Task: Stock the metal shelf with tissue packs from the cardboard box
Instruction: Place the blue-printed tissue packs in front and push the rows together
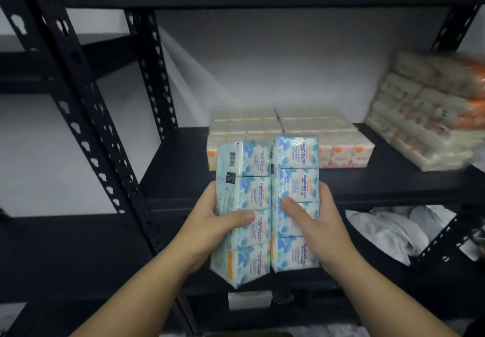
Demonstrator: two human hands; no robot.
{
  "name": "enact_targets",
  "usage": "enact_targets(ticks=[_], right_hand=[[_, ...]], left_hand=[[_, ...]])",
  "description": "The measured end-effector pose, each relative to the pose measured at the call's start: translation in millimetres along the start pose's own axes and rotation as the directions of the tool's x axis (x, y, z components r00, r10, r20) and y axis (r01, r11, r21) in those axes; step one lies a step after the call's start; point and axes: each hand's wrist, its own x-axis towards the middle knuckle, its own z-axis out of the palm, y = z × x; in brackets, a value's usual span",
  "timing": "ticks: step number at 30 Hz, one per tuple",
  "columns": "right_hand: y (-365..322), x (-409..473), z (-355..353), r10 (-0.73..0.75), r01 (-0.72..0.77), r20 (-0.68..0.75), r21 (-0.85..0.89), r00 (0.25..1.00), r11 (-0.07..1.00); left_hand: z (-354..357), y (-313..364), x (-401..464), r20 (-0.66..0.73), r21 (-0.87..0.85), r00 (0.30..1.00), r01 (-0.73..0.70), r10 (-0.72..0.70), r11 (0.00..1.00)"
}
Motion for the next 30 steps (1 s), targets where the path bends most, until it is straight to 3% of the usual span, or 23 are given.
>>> enact_targets(ticks=[9,17,19,21,24,26,28,30], right_hand=[[-24.5,50.1,-24.8,-0.085,0.083,-0.035,-0.058,0.996,0.995],[-39.9,106.5,-104.2,-0.122,0.17,0.153,-0.356,0.981,0.919],[-41.2,127.1,-126.3,-0.155,0.238,0.203,-0.494,0.967,0.836],[-39.9,148.9,-148.1,-0.179,0.346,0.306,-0.674,0.935,0.653],[-32.3,172.7,-169.2,-0.017,0.477,0.499,-0.816,0.866,0.327],[-23.3,179.3,-173.2,0.047,0.54,0.555,-0.824,0.831,0.171],[-17.1,183.5,-173.4,0.022,0.564,0.568,-0.82,0.822,0.096],[-17.4,184.9,-171.9,-0.018,0.569,0.57,-0.818,0.822,0.091]], left_hand=[[8.6,33.0,50.7,0.018,0.121,0.994,-0.105,0.104,0.987],[31.4,44.1,78.2,-0.077,0.291,0.981,-0.15,0.179,0.945],[35.9,45.2,83.1,-0.11,0.335,0.973,-0.158,0.205,0.929],[38.5,44.5,86.7,-0.133,0.365,0.967,-0.158,0.219,0.917],[42.5,42.6,88.1,-0.13,0.381,0.966,-0.159,0.223,0.911],[45.7,40.1,87.9,-0.115,0.387,0.97,-0.156,0.215,0.909],[47.9,36.7,87.3,-0.114,0.398,0.973,-0.142,0.203,0.906],[47.9,33.8,88.1,-0.105,0.417,0.977,-0.128,0.187,0.9]])
